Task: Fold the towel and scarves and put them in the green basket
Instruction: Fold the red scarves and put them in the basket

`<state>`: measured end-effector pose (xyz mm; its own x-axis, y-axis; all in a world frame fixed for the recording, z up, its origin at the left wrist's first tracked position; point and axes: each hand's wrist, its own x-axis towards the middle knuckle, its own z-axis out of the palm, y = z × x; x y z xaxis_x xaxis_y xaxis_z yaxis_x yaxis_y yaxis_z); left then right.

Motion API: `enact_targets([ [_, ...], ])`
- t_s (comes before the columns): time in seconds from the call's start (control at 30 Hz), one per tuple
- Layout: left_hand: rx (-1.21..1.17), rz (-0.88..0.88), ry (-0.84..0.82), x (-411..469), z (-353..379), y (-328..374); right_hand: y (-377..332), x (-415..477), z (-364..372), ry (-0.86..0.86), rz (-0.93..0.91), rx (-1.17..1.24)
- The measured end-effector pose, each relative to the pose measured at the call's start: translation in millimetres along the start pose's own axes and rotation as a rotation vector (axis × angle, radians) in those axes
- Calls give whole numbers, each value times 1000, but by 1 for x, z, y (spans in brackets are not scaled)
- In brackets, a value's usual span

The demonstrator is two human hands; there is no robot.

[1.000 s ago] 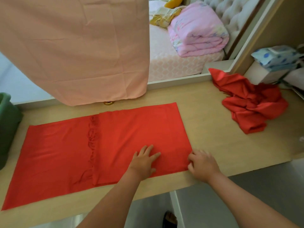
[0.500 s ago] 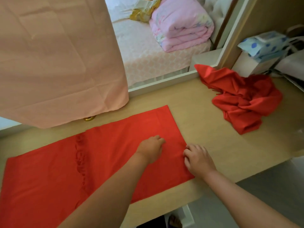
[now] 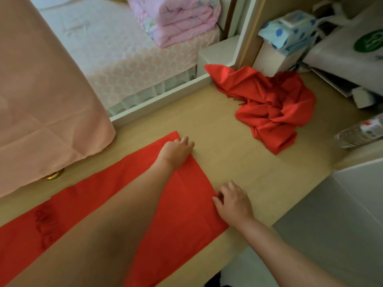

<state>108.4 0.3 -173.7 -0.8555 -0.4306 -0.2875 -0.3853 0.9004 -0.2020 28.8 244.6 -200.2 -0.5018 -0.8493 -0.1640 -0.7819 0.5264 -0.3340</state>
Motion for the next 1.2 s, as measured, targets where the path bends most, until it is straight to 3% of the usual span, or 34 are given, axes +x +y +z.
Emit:
enact_targets([
  [0.17, -5, -20, 12, -14, -14, -14, -13, -2, -15, -86, 17, 273],
  [0.37, -207, -94, 171, -80, -26, -43, -50, -13, -42, -239, 132, 634],
  [0.57, -296, -217, 244, -189, -31, -79, -113, -34, -52, -576, 104, 961],
  [0.73, -381, -424, 261, -283, -1, -112, -185, -63, -44, -771, 4, 953],
  [1.0, -613, -692, 233, -386, 63, -149, -292, -108, 13, -881, -101, 888],
  [1.2, -731, -798, -23, -432, 144, -171, -347, -137, 72, -967, -18, 667],
])
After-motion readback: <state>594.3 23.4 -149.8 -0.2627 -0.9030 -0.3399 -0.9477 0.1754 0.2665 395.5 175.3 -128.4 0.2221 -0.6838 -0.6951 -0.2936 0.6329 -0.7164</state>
